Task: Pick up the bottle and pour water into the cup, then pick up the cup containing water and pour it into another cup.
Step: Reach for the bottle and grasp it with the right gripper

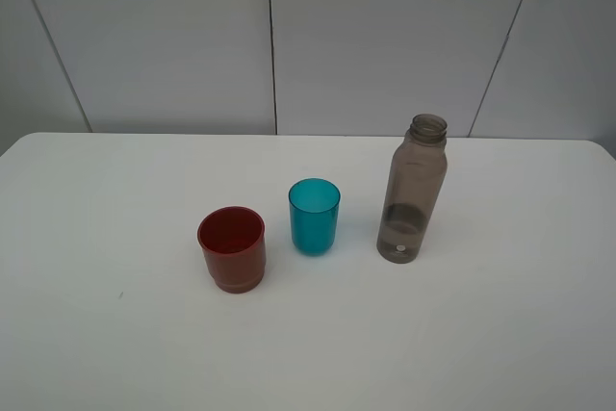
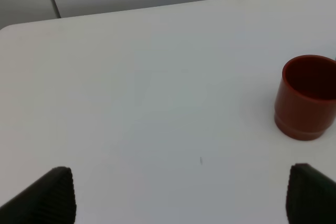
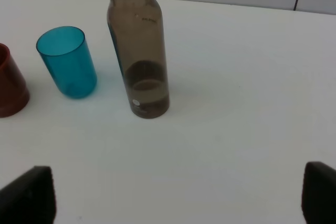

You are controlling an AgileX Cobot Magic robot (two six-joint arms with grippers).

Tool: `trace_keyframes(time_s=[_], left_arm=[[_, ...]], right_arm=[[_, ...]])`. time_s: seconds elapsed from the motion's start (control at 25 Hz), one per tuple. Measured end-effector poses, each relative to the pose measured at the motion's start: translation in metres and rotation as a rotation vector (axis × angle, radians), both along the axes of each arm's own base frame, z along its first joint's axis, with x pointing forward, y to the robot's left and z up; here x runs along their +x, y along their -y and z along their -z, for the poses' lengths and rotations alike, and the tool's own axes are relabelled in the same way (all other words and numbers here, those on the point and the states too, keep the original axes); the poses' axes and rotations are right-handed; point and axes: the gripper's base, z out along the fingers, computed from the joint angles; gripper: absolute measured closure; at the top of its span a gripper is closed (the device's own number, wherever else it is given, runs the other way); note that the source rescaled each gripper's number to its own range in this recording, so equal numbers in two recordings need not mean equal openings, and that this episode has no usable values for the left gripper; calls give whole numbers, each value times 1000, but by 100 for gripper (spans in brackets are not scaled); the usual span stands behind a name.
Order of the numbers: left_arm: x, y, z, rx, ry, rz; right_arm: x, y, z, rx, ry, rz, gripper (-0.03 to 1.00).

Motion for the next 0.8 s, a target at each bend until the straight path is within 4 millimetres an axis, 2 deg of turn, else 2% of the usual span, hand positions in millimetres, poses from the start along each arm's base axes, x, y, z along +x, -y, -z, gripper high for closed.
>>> trace_keyframes(time_s=[0.8], left_arm=[[0, 0, 0, 0, 0, 0]], right_arm=[[0, 0, 0, 0, 0, 0, -3]])
